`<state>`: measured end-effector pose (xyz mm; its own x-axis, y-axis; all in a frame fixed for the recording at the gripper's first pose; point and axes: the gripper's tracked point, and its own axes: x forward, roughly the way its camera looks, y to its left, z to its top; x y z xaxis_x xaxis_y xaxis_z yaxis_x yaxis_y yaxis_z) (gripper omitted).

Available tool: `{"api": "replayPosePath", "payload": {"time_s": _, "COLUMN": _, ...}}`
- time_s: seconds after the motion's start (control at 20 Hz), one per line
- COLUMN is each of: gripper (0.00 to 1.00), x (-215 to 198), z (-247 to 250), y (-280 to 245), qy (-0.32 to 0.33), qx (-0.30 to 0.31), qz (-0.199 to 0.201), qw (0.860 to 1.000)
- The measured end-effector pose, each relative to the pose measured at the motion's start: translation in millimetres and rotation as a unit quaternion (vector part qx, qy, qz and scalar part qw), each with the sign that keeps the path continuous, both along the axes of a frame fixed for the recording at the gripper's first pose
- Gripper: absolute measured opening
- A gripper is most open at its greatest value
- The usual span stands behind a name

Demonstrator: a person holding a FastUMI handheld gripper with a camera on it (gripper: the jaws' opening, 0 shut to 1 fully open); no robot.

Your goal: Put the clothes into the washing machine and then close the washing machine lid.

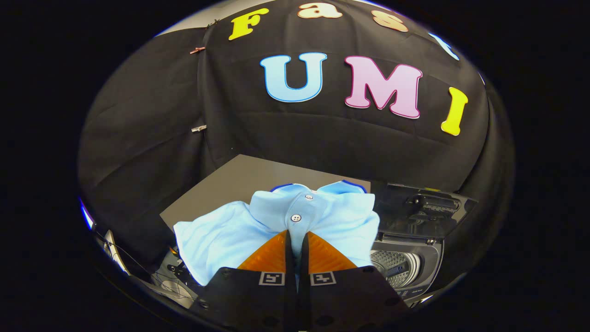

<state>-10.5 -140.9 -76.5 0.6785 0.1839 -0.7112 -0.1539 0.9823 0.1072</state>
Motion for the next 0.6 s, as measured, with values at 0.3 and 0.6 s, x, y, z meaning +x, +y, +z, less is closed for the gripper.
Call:
{"api": "replayPosePath", "payload": {"time_s": 0.3, "gripper": 0.06, "x": -1, "z": 1, "y": -72, "qy": 0.012, "qx": 0.025, "qz": -0.012, "qw": 1.0}}
{"api": "replayPosePath", "payload": {"time_s": 0.6, "gripper": 0.05, "x": 1, "z": -10, "y": -151, "qy": 0.019, "qx": 0.028, "qz": -0.028, "qw": 0.999}}
